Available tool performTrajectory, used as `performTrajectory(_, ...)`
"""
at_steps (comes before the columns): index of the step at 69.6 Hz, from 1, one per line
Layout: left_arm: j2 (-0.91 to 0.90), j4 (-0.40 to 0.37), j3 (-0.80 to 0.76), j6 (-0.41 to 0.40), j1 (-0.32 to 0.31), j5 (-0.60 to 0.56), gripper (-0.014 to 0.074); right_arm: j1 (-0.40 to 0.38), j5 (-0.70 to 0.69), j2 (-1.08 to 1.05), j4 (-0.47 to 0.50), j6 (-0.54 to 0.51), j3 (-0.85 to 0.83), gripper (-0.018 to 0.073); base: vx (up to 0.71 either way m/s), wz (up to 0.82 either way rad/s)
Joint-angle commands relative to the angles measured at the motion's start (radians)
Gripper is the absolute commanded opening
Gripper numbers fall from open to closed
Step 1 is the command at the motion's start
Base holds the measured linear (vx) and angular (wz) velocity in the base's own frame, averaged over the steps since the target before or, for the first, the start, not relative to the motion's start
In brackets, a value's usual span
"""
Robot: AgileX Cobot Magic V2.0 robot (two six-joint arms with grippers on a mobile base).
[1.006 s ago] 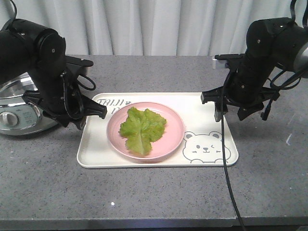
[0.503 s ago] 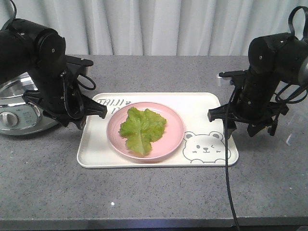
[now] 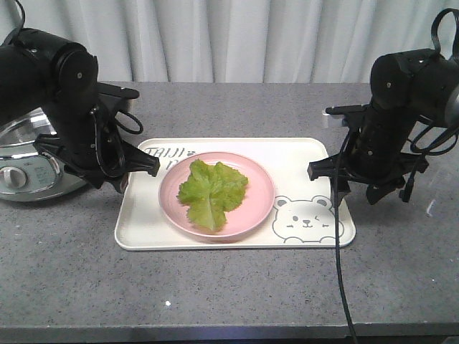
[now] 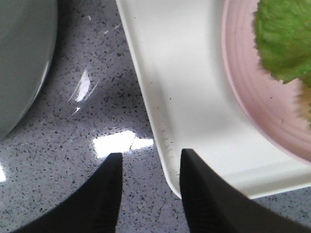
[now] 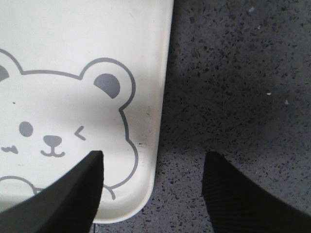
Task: Transfer vegetables to tray and serve
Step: 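Close both grippers on the opposite side edges of the cream tray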
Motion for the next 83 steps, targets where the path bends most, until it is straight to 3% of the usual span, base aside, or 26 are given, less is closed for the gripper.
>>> performTrajectory(1,-0.046,-0.001,-0.024,-0.009,0.001,-0.029,0.0272,-0.003,-0.017,-0.043,-0.006,-0.003,-0.025,0.0427,0.0,0.0)
performTrajectory(39,-0.013,-0.008,-0.026,-0.002,0.001,0.004,0.0273,-0.003,-0.012,-0.043,-0.002,-0.013,-0.023,0.0427,0.0,0.0)
performTrajectory(83,-0.013,-0.028,-0.026,-0.001,0.032,-0.036,0.0273,-0.003,-0.039,-0.005,-0.003,-0.009,-0.023,0.0427,0.0,0.0)
